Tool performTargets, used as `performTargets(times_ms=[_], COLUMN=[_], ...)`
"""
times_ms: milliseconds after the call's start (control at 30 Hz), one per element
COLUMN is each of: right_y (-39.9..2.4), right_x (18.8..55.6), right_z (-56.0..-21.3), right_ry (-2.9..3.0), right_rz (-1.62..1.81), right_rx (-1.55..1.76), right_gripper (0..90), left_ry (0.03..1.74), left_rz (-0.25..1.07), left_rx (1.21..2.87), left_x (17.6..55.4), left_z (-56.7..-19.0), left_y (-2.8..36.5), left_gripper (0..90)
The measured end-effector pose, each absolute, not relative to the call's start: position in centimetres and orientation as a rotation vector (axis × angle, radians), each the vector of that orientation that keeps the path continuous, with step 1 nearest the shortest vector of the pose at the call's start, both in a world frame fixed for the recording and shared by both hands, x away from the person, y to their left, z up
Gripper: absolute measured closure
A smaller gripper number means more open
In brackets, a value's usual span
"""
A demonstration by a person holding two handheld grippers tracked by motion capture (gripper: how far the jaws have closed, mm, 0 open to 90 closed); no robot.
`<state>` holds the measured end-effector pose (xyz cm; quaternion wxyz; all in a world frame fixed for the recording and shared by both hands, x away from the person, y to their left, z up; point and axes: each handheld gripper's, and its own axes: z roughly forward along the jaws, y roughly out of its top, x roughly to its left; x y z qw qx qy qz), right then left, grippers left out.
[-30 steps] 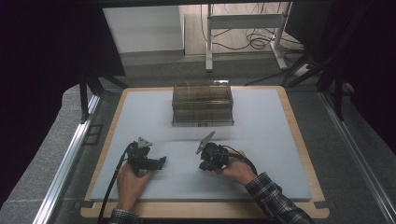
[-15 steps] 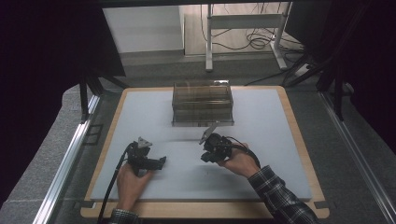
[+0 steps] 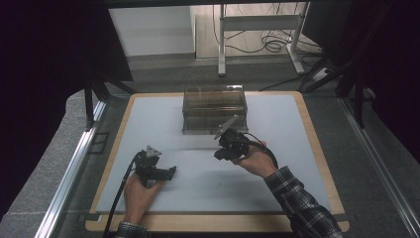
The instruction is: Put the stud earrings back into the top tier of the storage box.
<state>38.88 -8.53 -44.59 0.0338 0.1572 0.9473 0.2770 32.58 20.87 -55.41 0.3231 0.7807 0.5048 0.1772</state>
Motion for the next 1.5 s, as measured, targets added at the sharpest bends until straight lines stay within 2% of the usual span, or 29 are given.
performTargets(times_ms=[900, 1500], right_y=[-8.6, -7.3], right_x=[44.4, 47.3], right_z=[-41.0, -43.2], right_ry=[2.742, 2.699], right_rz=[0.973, 0.911], right_rx=[0.648, 0.695], right_gripper=[83.8, 83.3], left_ry=[1.324, 1.324], left_rz=[0.463, 0.462], left_rx=[2.052, 2.052], left_x=[32.6, 32.6], left_z=[-55.4, -55.4], left_y=[20.9, 20.9], left_gripper=[0.0, 0.0])
